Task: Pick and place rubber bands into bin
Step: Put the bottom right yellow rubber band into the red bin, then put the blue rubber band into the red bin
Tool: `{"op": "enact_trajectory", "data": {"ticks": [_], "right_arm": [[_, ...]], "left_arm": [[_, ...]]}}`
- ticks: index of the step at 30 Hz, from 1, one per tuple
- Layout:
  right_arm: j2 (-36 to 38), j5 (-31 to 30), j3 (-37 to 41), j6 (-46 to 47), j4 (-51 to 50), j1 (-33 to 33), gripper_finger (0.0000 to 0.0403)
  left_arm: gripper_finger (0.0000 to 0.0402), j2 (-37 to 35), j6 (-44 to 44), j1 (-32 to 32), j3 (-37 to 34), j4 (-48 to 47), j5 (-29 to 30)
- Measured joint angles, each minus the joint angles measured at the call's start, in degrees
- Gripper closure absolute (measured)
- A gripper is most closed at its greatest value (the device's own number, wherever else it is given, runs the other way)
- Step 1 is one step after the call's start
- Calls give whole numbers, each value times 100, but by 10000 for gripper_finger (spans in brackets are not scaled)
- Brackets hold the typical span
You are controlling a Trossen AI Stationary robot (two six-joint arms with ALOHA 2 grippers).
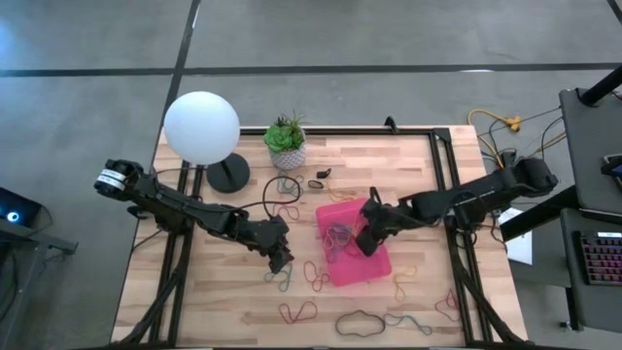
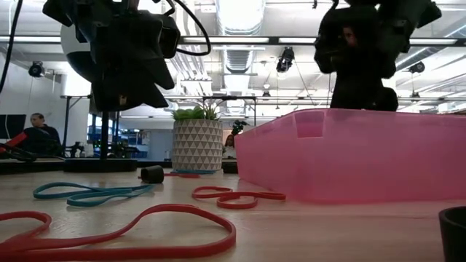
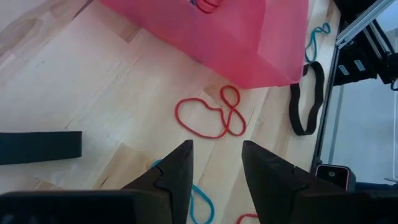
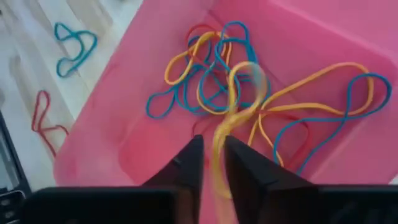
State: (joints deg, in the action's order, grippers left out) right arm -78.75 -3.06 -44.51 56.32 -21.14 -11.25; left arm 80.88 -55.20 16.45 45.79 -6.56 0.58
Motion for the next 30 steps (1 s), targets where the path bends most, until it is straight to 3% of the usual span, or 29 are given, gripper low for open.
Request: {"op": "enact_trajectory", "data": {"ticks": [8,14,20,24,27,30], "right_arm": [[269,-77,-120,-1170,184,-538,233],[462,-58,-492,-1692,-1674,-1314,215],[284,19,-828,-1254,-2849,-2325,226],[196,-586,-1001,-289,-2836,-2748,227],[174,-1135,-1136,342,-2798,-2966,225],[174,-1296,-1197,602,-2799,-3077,225]], "left_arm": [[279,0,-293,0,6,21,2],[279,0,-251,15,-19,12,-7],[279,0,62,163,-19,28,-31],[279,0,535,562,14,212,-53],[279,0,1419,986,-12,125,-62],[279,0,2120,1319,-49,-189,-17]]}}
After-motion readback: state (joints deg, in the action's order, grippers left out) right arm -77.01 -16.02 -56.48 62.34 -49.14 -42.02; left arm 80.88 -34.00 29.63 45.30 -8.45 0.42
